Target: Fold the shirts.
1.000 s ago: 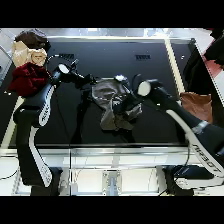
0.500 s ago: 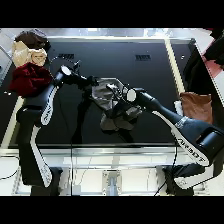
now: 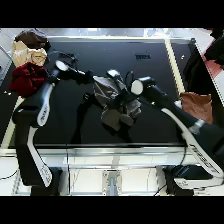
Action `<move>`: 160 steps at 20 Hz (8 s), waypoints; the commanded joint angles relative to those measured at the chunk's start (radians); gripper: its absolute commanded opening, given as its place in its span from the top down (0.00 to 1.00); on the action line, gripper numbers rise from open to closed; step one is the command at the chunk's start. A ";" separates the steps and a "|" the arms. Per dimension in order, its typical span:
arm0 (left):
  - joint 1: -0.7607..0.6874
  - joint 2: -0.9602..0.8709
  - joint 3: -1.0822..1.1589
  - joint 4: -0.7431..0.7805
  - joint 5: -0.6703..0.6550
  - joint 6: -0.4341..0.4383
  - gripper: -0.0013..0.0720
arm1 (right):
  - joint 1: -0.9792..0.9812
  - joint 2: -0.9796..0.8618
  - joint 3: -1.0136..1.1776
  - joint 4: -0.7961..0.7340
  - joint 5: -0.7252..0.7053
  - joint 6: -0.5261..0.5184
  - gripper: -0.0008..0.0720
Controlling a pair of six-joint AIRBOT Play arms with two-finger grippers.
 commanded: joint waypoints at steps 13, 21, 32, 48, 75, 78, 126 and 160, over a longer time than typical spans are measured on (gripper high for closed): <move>0.459 1.056 0.047 0.129 -0.179 0.199 0.97 | 0.001 0.597 0.462 -0.303 0.264 0.113 0.97; 0.401 0.907 -0.189 0.335 -0.378 0.013 0.97 | -0.188 0.395 0.356 -0.568 0.245 0.085 0.97; 0.196 0.370 -0.472 0.212 0.029 0.049 0.48 | -0.343 -0.235 0.392 -0.387 -0.048 0.085 0.37; 0.521 0.440 -0.547 0.161 -0.095 -0.167 0.48 | -0.587 0.686 -0.559 0.114 0.006 0.375 0.37; 0.441 0.406 -0.546 0.099 -0.080 -0.175 0.48 | -0.404 0.093 -0.811 0.649 -0.511 0.293 0.37; 0.442 0.406 -0.546 0.100 -0.080 -0.175 0.48 | -0.404 0.092 -0.811 0.689 -0.531 0.292 0.60; 0.460 0.647 -0.545 -0.612 0.079 0.320 0.97 | -0.411 0.647 -0.167 0.208 -0.319 -0.115 0.97; 0.271 0.358 -0.410 -0.115 0.465 0.158 0.03 | -0.445 -0.261 0.277 0.106 -0.769 0.118 0.44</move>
